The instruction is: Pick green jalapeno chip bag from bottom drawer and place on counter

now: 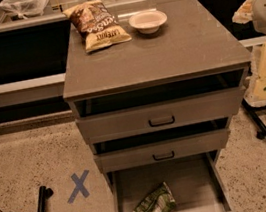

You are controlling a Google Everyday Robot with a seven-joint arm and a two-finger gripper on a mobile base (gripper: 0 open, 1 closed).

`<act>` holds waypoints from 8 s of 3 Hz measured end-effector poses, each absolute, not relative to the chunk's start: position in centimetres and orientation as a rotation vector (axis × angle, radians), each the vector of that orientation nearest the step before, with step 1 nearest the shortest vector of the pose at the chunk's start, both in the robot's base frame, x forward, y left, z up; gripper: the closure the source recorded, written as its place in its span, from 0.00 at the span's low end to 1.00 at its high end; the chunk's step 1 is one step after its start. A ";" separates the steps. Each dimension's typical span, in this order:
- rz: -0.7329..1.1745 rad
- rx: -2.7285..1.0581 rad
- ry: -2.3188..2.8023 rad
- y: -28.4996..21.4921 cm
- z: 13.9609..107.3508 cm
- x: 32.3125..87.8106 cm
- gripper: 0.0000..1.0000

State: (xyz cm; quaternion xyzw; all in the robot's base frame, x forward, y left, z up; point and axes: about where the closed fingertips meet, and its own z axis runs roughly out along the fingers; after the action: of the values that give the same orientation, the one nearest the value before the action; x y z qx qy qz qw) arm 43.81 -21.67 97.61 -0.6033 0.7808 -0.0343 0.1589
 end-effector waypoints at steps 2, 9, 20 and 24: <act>-0.075 -1.735 2.223 -21.4 96.7 44.2 0.00; 0.503 -1.907 2.012 -16.2 61.1 40.7 0.00; 0.752 -1.773 1.768 -4.0 22.5 49.7 0.00; 0.951 -1.706 1.716 -2.7 12.2 53.1 0.65</act>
Offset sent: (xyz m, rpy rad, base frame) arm 0.0082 0.0037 -0.0254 0.0268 0.0421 0.0286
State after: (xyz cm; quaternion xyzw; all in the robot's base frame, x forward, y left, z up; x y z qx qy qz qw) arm 53.10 -2.66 12.21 -0.6321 0.6361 0.3526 0.2675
